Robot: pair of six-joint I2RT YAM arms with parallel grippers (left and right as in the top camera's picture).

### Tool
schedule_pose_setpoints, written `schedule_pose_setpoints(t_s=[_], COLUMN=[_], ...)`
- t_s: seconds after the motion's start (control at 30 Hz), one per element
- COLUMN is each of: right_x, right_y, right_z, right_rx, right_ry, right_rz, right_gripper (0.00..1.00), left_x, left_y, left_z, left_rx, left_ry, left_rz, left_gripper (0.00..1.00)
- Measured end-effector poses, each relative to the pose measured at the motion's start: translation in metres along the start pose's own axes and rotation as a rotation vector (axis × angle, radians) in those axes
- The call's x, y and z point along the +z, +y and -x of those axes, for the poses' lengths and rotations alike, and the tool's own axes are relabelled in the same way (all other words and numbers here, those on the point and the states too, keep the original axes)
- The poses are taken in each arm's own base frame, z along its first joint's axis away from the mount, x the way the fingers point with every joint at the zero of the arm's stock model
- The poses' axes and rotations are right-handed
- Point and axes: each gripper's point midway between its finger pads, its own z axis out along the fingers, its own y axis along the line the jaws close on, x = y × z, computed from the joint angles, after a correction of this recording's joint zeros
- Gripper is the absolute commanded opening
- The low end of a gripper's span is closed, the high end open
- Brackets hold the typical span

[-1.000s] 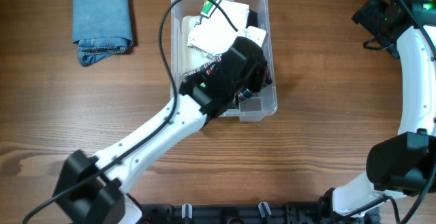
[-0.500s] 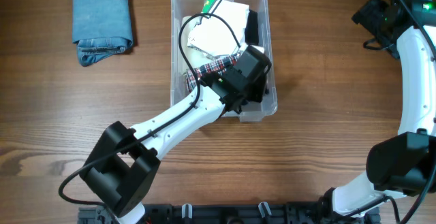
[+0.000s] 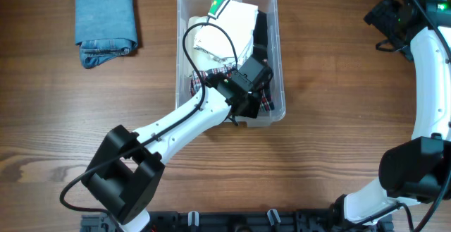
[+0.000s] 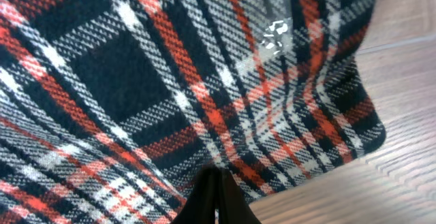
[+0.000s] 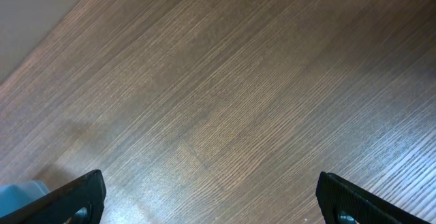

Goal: Pack container

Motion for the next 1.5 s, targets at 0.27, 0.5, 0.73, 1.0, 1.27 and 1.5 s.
schedule_pose_setpoints(t_s=[0.27,0.5,0.73,1.0,1.27,1.5], right_x=[0.000,0.000,0.000,0.000,0.000,0.000], right_y=[0.000,0.000,0.000,0.000,0.000,0.000], right_z=[0.000,0.000,0.000,0.000,0.000,0.000], right_rx=[0.000,0.000,0.000,0.000,0.000,0.000], right_ry=[0.000,0.000,0.000,0.000,0.000,0.000], right_rz=[0.000,0.000,0.000,0.000,0.000,0.000], right_gripper=[1.00,1.00,1.00,1.00,1.00,1.00], left_x=[-0.039,-0.111,-0.013,0.013,0.021,0.018], left_y=[-0.026,-0.034,-0.022,-0.010,-0.006,-0.011], left_z=[0.056,0.113,0.101,0.072,0.036,0.040], left_rx=[0.057,0.027,0.027,-0.001,-0.011,-0.020], left_ry=[-0.260,-0.557,-0.402,-0.266,-0.105,-0.124], left_rz=[-0.113,-0.154,-0.059,-0.011,-0.014,-0.035], left_gripper=[0.04,0.04,0.05,0.07,0.12,0.37])
